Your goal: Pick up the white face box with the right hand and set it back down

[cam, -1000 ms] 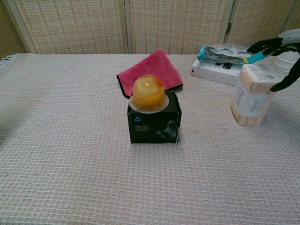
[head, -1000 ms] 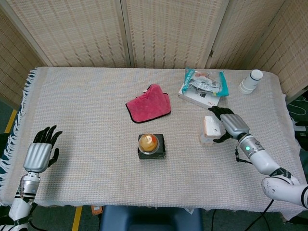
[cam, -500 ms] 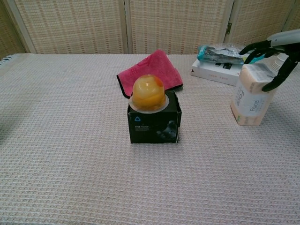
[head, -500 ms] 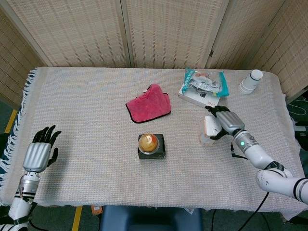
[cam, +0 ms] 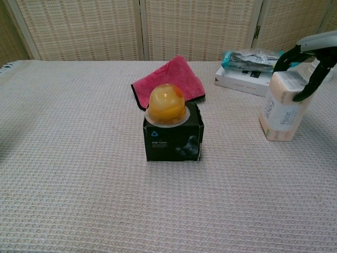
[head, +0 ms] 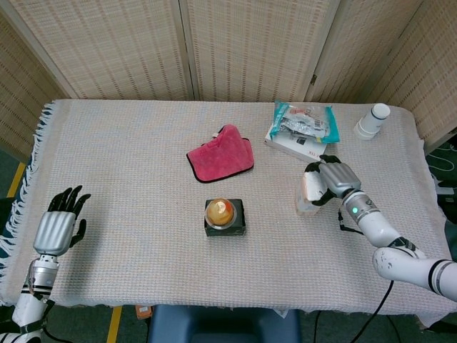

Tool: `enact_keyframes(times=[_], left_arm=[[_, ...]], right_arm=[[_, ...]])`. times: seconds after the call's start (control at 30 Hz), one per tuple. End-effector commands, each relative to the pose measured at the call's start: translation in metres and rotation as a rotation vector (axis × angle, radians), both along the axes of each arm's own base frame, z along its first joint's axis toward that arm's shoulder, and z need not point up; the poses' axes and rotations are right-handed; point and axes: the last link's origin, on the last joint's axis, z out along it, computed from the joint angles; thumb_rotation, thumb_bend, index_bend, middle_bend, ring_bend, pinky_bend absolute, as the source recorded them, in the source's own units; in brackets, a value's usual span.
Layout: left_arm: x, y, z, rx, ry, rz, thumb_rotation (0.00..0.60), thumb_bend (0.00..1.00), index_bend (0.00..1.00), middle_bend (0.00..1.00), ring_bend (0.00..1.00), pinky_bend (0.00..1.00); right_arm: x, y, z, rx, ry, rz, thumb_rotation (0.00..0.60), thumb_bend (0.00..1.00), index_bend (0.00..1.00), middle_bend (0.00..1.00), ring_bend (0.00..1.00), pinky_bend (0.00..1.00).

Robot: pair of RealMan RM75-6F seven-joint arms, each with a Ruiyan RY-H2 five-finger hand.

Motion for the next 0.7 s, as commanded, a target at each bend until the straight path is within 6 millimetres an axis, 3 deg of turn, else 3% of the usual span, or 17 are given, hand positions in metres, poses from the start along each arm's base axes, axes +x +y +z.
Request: enact_keyframes(times=[0.03, 0.2, 0.47, 0.57, 0.7], left_arm=[[0.0, 0.0, 0.0, 0.0, -0.001, 0.001, 0.6, 0.55, 0.16, 0.0, 0.0, 0.11], [0.0, 0.0, -0.001, -0.003, 0.0, 0.001, 0.6, 0.55, 0.16, 0.0, 0.0, 0.11], [0.0, 0.0, -0.001, -0.002, 0.001, -0.001, 0.6, 0.55, 0.16, 0.0, 0.0, 0.11], [0.001, -0.001, 0.0, 0.0, -0.002, -0.002, 0.6, 0.55, 0.16, 0.0, 0.0, 0.11], [0.001, -0.001, 0.0, 0.001, -0.005, -0.003, 0.6, 0.55, 0.16, 0.0, 0.0, 0.11]], right_arm=[[0.0, 0.0, 0.0, -0.008, 0.006, 0.001, 0.6, 0.19, 0.36, 0.3, 0.09, 0.0], [-0.001, -0.001, 0.0, -0.028, 0.025, 0.001, 0.6, 0.29, 0.42, 0.38, 0.17, 0.0], [0.006, -0.002, 0.003, -0.082, -0.015, 0.033, 0.6, 0.3, 0.43, 0.42, 0.22, 0.0], [0.007, -0.002, 0.009, -0.134, -0.167, 0.038, 0.6, 0.3, 0.43, 0.42, 0.23, 0.0], [-0.009, -0.004, 0.017, -0.221, -0.46, 0.017, 0.6, 0.3, 0.43, 0.42, 0.23, 0.0]])
